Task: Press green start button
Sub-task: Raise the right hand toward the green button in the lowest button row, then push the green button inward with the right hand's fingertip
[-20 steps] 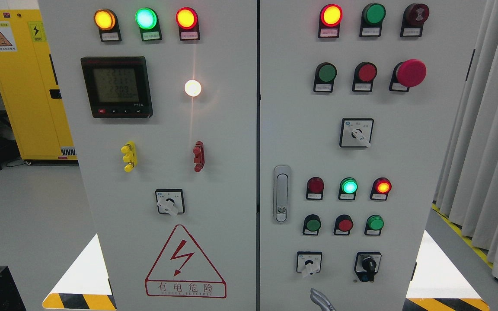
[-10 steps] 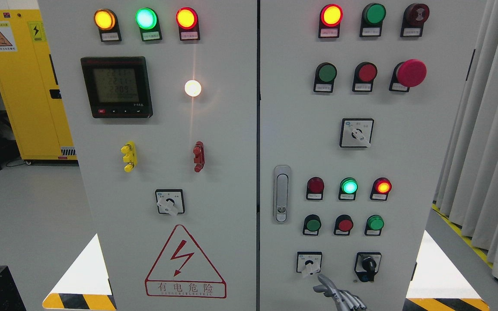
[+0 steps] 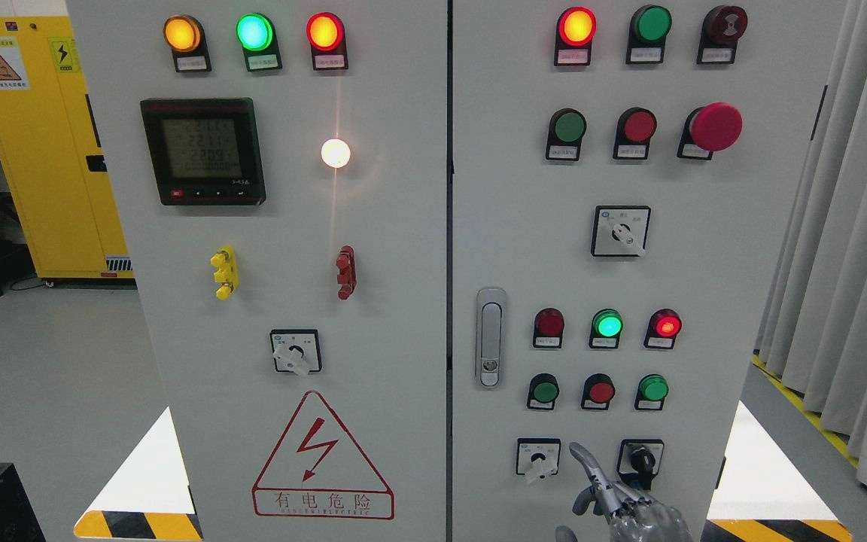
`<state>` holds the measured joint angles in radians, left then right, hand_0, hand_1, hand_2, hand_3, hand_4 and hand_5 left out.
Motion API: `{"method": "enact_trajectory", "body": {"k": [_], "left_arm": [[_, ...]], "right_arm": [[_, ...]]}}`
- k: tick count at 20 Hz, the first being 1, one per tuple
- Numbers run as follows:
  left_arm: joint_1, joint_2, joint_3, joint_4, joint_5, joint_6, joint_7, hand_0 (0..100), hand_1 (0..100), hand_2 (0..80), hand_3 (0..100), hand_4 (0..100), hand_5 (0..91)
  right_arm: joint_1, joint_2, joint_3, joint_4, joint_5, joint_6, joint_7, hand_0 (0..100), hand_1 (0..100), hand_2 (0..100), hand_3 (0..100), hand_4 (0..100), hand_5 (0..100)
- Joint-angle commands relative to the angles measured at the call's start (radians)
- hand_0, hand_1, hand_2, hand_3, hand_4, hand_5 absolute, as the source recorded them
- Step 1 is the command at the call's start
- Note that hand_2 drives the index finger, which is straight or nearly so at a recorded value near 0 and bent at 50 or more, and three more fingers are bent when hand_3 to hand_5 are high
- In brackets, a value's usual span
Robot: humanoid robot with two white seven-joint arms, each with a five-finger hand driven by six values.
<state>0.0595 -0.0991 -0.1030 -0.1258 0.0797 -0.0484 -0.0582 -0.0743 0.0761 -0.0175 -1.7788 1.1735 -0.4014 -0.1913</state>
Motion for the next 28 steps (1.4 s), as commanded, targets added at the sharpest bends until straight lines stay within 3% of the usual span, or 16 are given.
{"method": "enact_trajectory", "body": {"k": [1, 18, 28], "left_arm": [[0.0, -0.001, 0.0, 0.0, 0.0, 0.001, -0.002, 12, 56, 0.0, 0, 0, 0.0], [0.0, -0.001, -0.001, 0.0, 0.0, 0.001, 0.0, 12, 56, 0.0, 0, 0, 0.0], [0.0, -0.001, 0.0, 0.0, 0.0, 0.001, 0.0, 12, 56, 0.0, 0, 0, 0.0]], "right_arm": [[-0.045, 0.004, 0.001, -0.005, 0.052, 0.019, 0.004, 58, 90, 0, 79, 81, 96], [-0.113, 0.002, 0.08, 0.087, 0.072, 0.068, 0.013, 72, 93, 0, 81, 81, 97], [-0.153, 0.001, 0.07, 0.142, 0.063, 0.078, 0.032, 76, 93, 0, 81, 81, 97]]}}
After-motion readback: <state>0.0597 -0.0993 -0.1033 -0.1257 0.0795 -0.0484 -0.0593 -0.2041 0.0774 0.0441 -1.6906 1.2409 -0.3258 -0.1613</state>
